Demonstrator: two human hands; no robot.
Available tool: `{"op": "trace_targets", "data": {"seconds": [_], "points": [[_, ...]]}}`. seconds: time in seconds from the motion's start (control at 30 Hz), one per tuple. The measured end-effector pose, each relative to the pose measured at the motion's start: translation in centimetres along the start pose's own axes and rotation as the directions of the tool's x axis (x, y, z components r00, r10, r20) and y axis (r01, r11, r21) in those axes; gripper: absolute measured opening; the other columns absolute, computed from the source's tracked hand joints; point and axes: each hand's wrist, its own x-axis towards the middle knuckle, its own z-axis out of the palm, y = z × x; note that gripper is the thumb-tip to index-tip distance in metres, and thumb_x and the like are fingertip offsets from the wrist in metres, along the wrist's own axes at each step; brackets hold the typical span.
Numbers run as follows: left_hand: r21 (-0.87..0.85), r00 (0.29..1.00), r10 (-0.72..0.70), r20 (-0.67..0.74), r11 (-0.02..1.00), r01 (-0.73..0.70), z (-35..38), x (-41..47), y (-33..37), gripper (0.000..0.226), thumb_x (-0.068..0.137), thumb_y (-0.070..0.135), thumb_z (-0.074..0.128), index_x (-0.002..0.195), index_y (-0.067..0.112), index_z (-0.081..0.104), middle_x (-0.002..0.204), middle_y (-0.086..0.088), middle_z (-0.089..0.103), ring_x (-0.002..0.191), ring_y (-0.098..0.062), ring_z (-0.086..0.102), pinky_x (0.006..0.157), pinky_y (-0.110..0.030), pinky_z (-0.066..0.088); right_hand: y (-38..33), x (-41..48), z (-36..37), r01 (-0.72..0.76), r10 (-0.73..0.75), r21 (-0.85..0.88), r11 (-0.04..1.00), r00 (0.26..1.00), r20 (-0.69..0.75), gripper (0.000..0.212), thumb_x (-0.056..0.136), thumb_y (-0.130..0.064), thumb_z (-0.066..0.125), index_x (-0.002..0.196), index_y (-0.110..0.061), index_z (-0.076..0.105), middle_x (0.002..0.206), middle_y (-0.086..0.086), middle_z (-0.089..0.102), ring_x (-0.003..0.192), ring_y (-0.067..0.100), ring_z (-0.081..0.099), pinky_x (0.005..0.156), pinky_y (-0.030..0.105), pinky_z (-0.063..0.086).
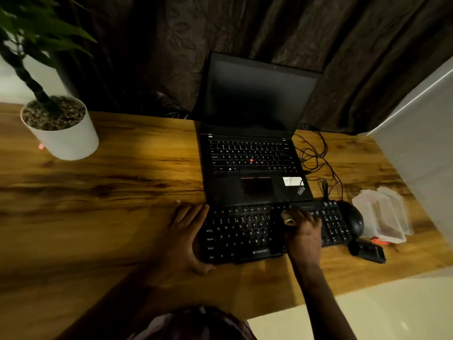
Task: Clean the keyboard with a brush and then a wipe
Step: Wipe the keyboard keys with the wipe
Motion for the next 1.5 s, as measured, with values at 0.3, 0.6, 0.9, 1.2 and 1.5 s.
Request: {"op": "trace_targets", "data": {"seconds": [0.3,0.6,0.9,1.2,1.5], "points": [[0.041,0.999,0.015,-0.047,0.999,-0.013,-0.4,-0.2,0.2,0.141,0.049,0.099,0.054,0.154,0.007,0.029,0.152,-0.008,0.039,0.138,-0.027,0.027,0.116,-0.047,0.010,-5.4,-2.7,1.4,0.223,-0.223,0.002,0.975,0.972,0.076,0.054,0.063,0.009,0.064,0.110,-0.017,0.068,0.107,0.006,0.063,0.091,0.026,0.048,0.073,0.026,0.036],[0.048,1.000,0.007,-0.018,0.999,-0.006,-0.5,-0.1,0.3,0.142,0.049,0.102,0.050,0.155,0.009,0.027,0.152,-0.008,0.039,0.139,-0.027,0.026,0.117,-0.045,0.008,-5.6,-2.9,1.6,0.129,-0.129,0.005,0.992,0.990,0.059,0.036,0.085,-0.015,0.045,0.114,-0.017,0.067,0.115,0.010,0.061,0.101,0.029,0.050,0.075,0.034,0.046],[0.071,1.000,0.016,0.016,0.997,-0.017,-0.2,0.1,-0.2,0.150,0.040,0.103,0.047,0.154,0.007,0.028,0.152,-0.010,0.040,0.140,-0.027,0.027,0.117,-0.050,0.007,-6.3,-3.5,1.3,0.160,-0.174,0.093,0.983,0.971,0.163,0.031,0.086,-0.017,0.064,0.117,-0.024,0.066,0.124,0.004,0.053,0.107,0.023,0.048,0.085,0.026,0.043],[0.069,0.997,-0.015,0.073,0.998,0.010,-0.1,0.5,-0.3,0.146,0.040,0.099,0.041,0.150,0.004,0.032,0.147,-0.012,0.047,0.138,-0.031,0.030,0.113,-0.055,0.012,-11.4,-4.8,3.0,0.240,-0.276,0.208,0.948,0.947,0.163,0.031,0.081,-0.012,0.066,0.111,-0.016,0.069,0.115,0.009,0.058,0.103,0.028,0.055,0.084,0.035,0.053],[0.058,1.000,0.021,-0.005,0.998,-0.020,-0.4,0.0,-0.1,0.142,0.047,0.099,0.045,0.153,0.007,0.024,0.153,-0.008,0.040,0.142,-0.027,0.020,0.116,-0.047,0.003,-10.9,-5.0,2.8,0.220,-0.251,0.191,0.957,0.955,0.157,0.023,0.085,-0.017,0.066,0.107,-0.016,0.069,0.113,0.007,0.058,0.100,0.027,0.057,0.079,0.032,0.052]]}}
